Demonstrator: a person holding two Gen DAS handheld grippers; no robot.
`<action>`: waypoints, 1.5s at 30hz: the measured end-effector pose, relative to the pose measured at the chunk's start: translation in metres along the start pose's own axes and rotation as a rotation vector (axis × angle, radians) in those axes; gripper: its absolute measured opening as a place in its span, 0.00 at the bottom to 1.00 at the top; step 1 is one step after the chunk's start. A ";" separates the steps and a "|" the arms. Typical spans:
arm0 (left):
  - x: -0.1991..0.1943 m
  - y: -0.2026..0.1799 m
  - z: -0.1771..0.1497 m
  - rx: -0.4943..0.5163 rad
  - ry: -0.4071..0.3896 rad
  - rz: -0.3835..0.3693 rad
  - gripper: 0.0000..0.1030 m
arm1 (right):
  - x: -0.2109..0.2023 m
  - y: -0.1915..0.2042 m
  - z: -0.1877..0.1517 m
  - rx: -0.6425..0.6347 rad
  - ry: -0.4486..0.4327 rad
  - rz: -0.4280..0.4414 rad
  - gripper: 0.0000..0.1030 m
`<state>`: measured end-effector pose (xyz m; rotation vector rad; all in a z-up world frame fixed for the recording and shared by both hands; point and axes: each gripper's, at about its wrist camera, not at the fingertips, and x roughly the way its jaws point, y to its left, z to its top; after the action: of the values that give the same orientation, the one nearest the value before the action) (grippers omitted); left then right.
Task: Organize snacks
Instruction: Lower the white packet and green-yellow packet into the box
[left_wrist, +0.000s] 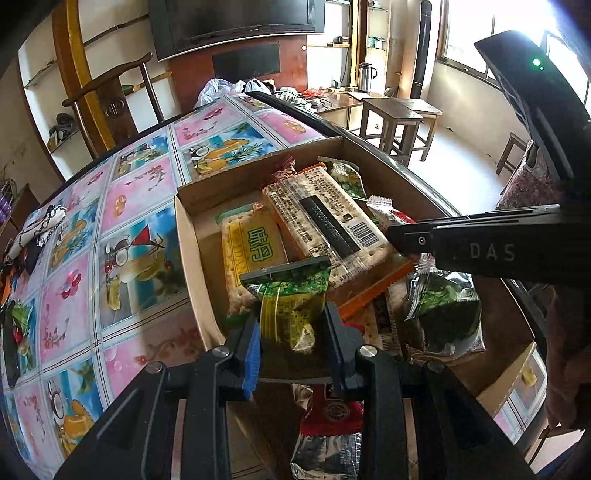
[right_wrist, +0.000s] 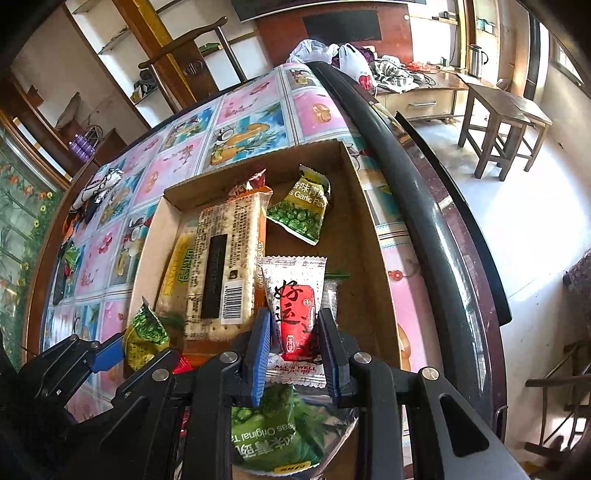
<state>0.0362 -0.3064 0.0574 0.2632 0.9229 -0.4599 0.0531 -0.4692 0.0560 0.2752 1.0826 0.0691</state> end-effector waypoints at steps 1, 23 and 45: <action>0.001 0.000 0.000 0.001 0.000 0.001 0.29 | 0.001 0.000 0.000 0.001 0.001 -0.001 0.26; 0.005 0.000 0.002 0.025 -0.019 0.025 0.30 | 0.007 0.009 0.003 -0.044 0.001 -0.042 0.26; 0.003 -0.004 0.004 0.037 -0.029 0.032 0.30 | 0.002 0.010 -0.003 -0.032 -0.004 -0.051 0.27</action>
<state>0.0385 -0.3124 0.0570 0.3041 0.8813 -0.4506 0.0522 -0.4587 0.0557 0.2185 1.0831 0.0399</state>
